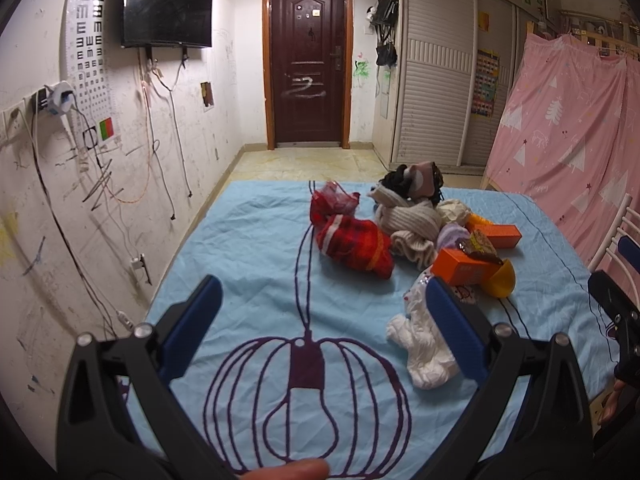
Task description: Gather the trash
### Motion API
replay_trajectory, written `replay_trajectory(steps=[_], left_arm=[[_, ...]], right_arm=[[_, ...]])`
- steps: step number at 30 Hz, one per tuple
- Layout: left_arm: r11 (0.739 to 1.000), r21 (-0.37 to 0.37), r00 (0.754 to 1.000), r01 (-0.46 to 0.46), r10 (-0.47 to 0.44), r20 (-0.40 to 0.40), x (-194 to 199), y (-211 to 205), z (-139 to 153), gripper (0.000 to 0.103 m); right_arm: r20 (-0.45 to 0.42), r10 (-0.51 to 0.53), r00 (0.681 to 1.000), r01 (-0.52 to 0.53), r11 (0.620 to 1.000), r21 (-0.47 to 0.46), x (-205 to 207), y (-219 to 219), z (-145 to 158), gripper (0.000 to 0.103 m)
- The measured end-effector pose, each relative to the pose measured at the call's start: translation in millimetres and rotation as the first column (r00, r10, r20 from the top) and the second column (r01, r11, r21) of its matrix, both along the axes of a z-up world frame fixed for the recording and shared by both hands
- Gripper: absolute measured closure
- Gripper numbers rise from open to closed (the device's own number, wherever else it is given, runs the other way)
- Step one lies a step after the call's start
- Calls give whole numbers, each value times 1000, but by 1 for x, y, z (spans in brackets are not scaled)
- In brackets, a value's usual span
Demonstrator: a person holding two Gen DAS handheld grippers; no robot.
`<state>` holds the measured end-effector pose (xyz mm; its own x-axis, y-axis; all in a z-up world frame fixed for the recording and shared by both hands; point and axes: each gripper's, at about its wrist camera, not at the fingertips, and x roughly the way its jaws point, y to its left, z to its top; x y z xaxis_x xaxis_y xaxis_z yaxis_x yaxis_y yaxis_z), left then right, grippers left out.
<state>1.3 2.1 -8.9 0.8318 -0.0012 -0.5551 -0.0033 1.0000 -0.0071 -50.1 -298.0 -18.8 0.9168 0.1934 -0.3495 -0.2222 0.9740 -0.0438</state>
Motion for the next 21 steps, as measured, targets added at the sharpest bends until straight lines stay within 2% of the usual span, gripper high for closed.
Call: replay_trajectory(steps=[21], left_arm=[[1000, -7, 1000, 4, -4, -11, 2, 2, -9, 6]], right_arm=[[-9, 4, 1000, -4, 1000, -11, 3, 2, -3, 8]])
